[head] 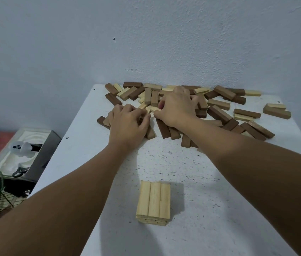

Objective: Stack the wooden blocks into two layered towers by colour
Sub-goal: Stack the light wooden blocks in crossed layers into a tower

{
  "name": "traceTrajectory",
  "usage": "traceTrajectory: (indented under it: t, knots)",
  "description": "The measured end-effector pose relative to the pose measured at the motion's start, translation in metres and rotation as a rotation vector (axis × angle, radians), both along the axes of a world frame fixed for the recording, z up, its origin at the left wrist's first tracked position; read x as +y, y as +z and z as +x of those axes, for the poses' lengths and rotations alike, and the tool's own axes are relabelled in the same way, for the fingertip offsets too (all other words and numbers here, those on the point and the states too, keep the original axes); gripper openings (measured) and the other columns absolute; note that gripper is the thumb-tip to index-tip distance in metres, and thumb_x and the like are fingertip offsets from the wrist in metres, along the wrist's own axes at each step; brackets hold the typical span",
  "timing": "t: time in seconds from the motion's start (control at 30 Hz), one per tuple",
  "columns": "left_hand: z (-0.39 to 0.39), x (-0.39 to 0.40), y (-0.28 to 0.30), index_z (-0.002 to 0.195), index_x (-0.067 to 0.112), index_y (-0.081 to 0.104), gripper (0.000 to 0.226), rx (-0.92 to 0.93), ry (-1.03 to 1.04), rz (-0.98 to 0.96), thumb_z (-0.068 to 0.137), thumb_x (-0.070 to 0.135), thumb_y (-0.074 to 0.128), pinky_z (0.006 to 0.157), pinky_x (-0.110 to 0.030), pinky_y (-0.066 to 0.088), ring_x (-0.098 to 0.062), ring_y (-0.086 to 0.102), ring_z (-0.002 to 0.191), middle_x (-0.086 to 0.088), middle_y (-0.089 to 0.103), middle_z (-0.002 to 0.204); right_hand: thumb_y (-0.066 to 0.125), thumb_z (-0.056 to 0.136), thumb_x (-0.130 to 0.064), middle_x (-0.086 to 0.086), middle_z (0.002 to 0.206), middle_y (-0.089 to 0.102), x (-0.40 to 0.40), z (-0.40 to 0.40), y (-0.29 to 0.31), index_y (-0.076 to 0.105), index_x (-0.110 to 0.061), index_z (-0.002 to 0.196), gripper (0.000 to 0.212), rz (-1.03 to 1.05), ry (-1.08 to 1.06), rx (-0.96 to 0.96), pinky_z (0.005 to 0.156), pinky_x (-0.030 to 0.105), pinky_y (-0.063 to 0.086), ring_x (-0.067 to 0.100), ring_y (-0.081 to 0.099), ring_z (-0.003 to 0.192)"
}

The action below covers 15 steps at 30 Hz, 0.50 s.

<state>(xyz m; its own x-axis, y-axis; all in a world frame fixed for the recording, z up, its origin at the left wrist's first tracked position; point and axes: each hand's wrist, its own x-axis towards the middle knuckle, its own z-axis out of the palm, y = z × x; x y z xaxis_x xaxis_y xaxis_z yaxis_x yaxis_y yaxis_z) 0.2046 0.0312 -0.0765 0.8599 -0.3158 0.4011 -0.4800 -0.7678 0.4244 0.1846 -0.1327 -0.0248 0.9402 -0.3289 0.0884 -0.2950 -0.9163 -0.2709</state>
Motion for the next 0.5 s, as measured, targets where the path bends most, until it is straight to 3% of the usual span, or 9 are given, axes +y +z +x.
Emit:
traceTrajectory:
  t: [0.13, 0.3, 0.4, 0.5]
  knots:
    - [-0.003, 0.001, 0.005, 0.093, 0.026, 0.071, 0.018, -0.003, -0.004, -0.026, 0.093, 0.041, 0.061, 0.092, -0.033, 0.021, -0.019, 0.044, 0.105, 0.009, 0.064, 0.092, 0.067, 0.088, -0.051, -0.003, 0.119, 0.046, -0.012, -0.010, 0.010, 0.067, -0.039, 0.104, 0.021, 0.107, 0.071, -0.087, 0.102, 0.046, 0.026, 0.025, 0.040, 0.126]
    - [-0.006, 0.002, 0.007, 0.111, 0.030, 0.073, 0.021, 0.015, -0.093, -0.052, 0.094, 0.034, 0.062, 0.093, -0.034, 0.023, -0.021, 0.046, 0.110, 0.010, 0.072, 0.099, 0.059, 0.097, -0.054, -0.017, 0.101, 0.066, -0.043, -0.019, 0.015, 0.067, -0.040, 0.104, 0.018, 0.137, 0.110, -0.149, 0.089, 0.043, 0.024, 0.016, 0.055, 0.112]
    - [-0.006, 0.002, 0.007, 0.119, 0.031, 0.074, 0.027, 0.004, -0.101, -0.044, 0.095, 0.038, 0.063, 0.095, -0.037, 0.026, -0.021, 0.047, 0.111, 0.009, 0.073, 0.103, 0.060, 0.097, -0.055, -0.018, 0.094, 0.067, -0.057, -0.029, 0.012, 0.066, -0.038, 0.103, 0.019, 0.174, 0.123, -0.098, 0.093, 0.043, 0.030, 0.011, 0.059, 0.101]
    - [-0.006, 0.003, 0.006, 0.114, 0.031, 0.078, 0.025, 0.000, -0.058, -0.015, 0.095, 0.041, 0.065, 0.095, -0.038, 0.024, -0.025, 0.044, 0.114, 0.009, 0.064, 0.101, 0.062, 0.095, -0.055, -0.017, 0.094, 0.064, -0.063, -0.038, 0.010, 0.066, -0.040, 0.107, 0.021, 0.137, 0.165, -0.046, 0.098, 0.049, 0.036, 0.012, 0.059, 0.099]
